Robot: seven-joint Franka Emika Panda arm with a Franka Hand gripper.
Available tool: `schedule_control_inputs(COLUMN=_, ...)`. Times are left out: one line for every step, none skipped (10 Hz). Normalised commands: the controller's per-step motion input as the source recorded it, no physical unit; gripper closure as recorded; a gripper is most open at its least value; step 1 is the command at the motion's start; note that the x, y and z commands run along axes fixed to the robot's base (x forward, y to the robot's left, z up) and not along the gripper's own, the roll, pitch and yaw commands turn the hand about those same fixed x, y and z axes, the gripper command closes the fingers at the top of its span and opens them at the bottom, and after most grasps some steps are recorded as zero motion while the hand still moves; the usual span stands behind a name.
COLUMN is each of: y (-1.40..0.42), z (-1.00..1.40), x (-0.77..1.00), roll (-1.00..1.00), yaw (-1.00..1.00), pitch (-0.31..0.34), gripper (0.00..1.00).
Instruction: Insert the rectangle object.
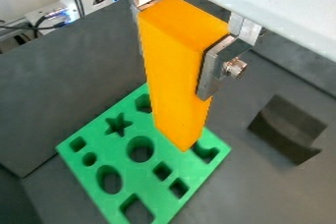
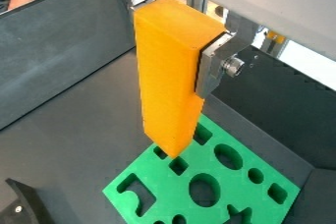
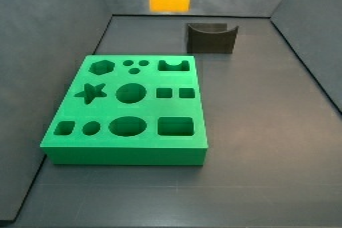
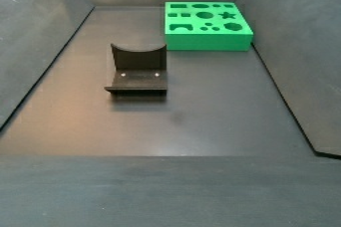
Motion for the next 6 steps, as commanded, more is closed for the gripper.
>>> schedule_control_inputs(y=-0.97, z=-1.00, x=0.21, roll=0.00, yaw=0.00, pitch=-0.034, gripper=1.00)
schedule_control_inputs(y=-0.98, z=-1.00, x=0.20, roll=0.00, yaw=0.00, pitch=-0.043, gripper=1.00)
schedule_control_inputs(y=-0.90, z=-1.00, x=0.27, roll=0.00, yaw=0.00, pitch=0.000, gripper=1.00)
schedule_control_inputs(y=-0.74, z=-1.00, x=0.29, roll=0.02, yaw=0.00, pitch=-0.009, gripper=1.00)
schedule_control_inputs(y=-0.65, z=-1.00, x=0.32, roll=0.05, yaw=0.00, pitch=-0.017, gripper=1.00)
schedule_control_inputs(y=-0.51, z=-0.98, x=0.29, roll=0.16, yaw=0.00, pitch=-0.026, gripper=1.00)
